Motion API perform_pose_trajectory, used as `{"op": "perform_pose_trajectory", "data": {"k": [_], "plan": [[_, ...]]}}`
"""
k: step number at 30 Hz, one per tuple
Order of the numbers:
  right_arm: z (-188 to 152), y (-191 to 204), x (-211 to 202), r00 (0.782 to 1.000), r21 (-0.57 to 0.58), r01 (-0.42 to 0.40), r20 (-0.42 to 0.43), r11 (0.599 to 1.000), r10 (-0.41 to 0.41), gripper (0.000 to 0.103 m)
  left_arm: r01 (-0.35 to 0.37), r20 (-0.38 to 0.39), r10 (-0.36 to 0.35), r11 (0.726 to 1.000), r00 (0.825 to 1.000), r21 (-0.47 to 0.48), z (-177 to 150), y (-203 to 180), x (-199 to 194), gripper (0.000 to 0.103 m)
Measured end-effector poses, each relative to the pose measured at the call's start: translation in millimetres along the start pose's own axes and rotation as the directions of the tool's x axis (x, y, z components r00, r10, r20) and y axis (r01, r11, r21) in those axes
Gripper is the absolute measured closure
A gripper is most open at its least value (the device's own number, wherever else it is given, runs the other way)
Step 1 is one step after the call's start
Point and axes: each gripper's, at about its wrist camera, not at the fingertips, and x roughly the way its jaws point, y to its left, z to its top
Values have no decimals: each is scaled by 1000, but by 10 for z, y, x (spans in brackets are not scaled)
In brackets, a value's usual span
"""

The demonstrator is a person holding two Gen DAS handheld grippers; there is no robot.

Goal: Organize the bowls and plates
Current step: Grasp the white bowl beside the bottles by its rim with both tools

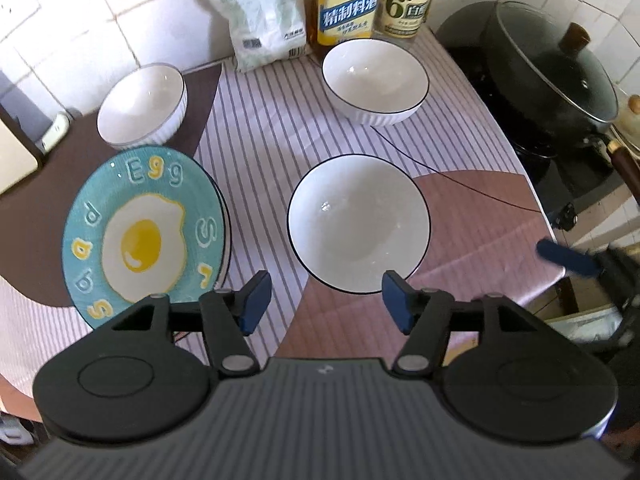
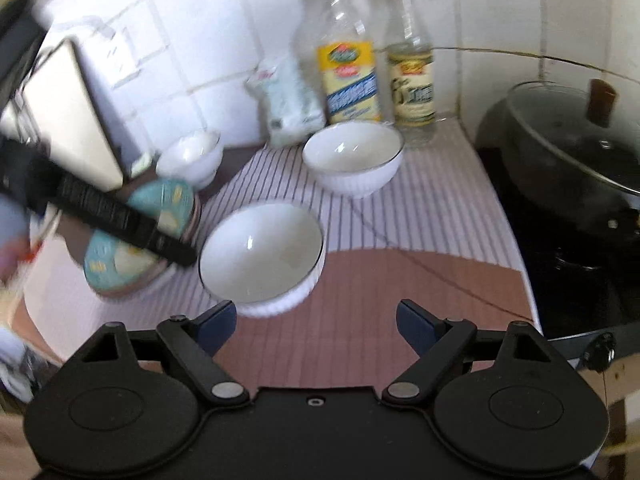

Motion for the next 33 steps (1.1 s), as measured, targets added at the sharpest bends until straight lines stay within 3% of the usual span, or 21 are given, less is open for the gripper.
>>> {"op": "perform_pose_trajectory", "data": {"k": [5, 13, 15, 18, 25, 28, 33], "plan": [[269, -100, -129, 1000, 129, -22, 16, 991, 20, 13, 32, 17, -32, 999, 999, 0, 99, 105, -121, 38], [702, -167, -21, 998, 225, -38, 51, 974, 27, 16, 85, 78, -83, 996, 994, -27, 451, 415, -47, 36], [791, -182, 72, 998, 251, -1, 66, 968, -16, 16, 89, 81, -86, 995, 993, -38, 560, 498, 24, 36], [903, -255, 222, 998, 310, -4, 68, 951, -18, 18, 97, 86, -94, 995, 992, -28, 714, 560, 116, 36], [1036, -525, 711, 997, 484, -69, 14, 872, 72, 21, 145, 94, -146, 989, 985, 19, 1029, 553, 453, 45], [1065, -601, 907, 998, 542, -45, -2, 839, 55, 21, 184, 94, -186, 982, 978, 30, 1144, 516, 613, 45], [1161, -666, 1254, 998, 548, 28, -60, 836, 5, 21, 159, 97, -162, 986, 982, 44, 1336, 466, 913, 45]]}}
